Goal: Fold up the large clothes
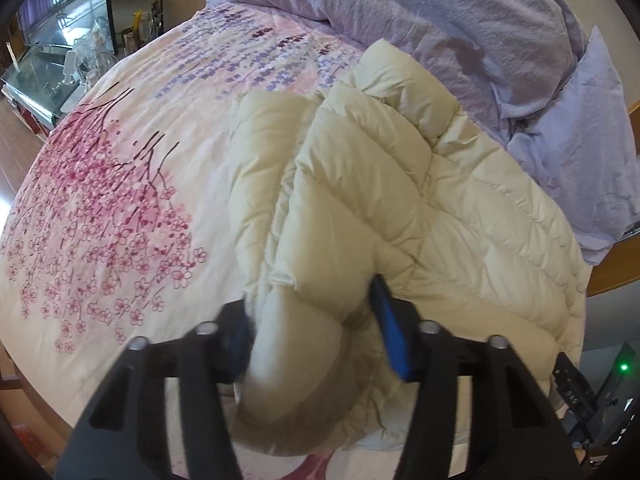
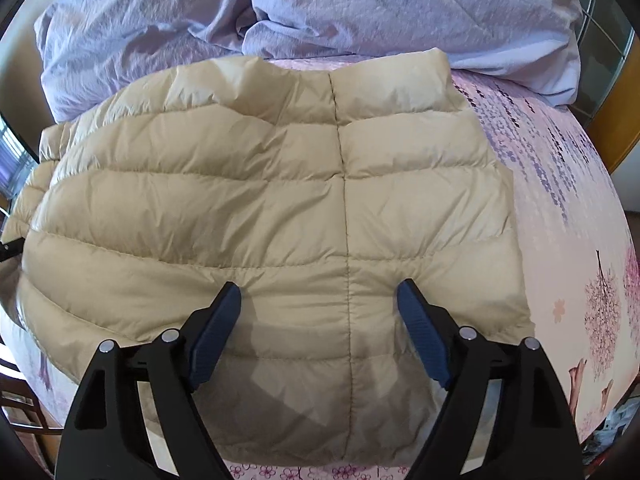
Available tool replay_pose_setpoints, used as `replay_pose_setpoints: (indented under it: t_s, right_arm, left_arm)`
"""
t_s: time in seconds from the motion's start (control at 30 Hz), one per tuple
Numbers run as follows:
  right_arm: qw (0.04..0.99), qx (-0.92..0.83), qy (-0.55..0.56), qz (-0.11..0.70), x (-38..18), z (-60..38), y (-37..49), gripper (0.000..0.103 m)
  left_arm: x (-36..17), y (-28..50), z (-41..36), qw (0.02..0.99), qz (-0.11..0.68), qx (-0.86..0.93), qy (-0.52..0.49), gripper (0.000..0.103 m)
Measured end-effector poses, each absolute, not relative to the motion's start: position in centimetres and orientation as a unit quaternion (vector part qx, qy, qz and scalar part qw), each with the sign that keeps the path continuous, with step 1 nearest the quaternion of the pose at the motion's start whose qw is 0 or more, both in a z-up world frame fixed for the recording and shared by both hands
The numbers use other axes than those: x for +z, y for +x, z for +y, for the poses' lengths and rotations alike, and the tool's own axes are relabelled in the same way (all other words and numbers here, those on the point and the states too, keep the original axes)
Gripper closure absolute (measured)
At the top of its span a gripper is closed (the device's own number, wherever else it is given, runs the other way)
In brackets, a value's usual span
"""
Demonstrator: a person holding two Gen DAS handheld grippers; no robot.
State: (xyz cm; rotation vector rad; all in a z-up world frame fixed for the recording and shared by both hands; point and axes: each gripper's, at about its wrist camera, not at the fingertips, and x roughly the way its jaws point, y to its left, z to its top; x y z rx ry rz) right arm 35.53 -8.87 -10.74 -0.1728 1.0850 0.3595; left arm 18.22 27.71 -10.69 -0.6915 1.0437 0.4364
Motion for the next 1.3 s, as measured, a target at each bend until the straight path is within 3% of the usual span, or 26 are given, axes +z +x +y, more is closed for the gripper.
replay_pose_setpoints:
  t_s: [0.07, 0.17, 0.33, 0.9, 1.3]
  right_arm:
    - [0.836, 0.173, -0.086, 0.514, -11.2, -8.8, 35.5, 0.018]
    - [0.833, 0.179, -0.085, 0.517, -11.8, -8.7, 35.8, 0.016]
    - [0.831, 0.181, -0.087, 0.519, -12.2, -8.7, 36.2, 0.013]
    - [0.830, 0.191, -0.098, 0.515, -12.7, -8.7, 36.4, 0.007]
    - [0.822, 0.198, -0.095, 0.526, -12.4, -8.9, 37.2, 0.007]
  left_arm:
    - [-10.5, 18.2, 27.7, 0.790, 0.480, 0.199, -0.326, 0.070]
    - [-10.1, 18.1, 27.8, 0.793, 0.470, 0.191, -0.338, 0.081]
    - [-8.0, 18.3, 27.2, 0.807, 0.450, 0.178, -0.339, 0.087]
    - [3.1, 23.6, 17.8, 0.872, 0.376, 0.039, -0.311, 0.089]
    - [4.9, 28.3, 7.8, 0.886, 0.401, -0.023, -0.234, 0.089]
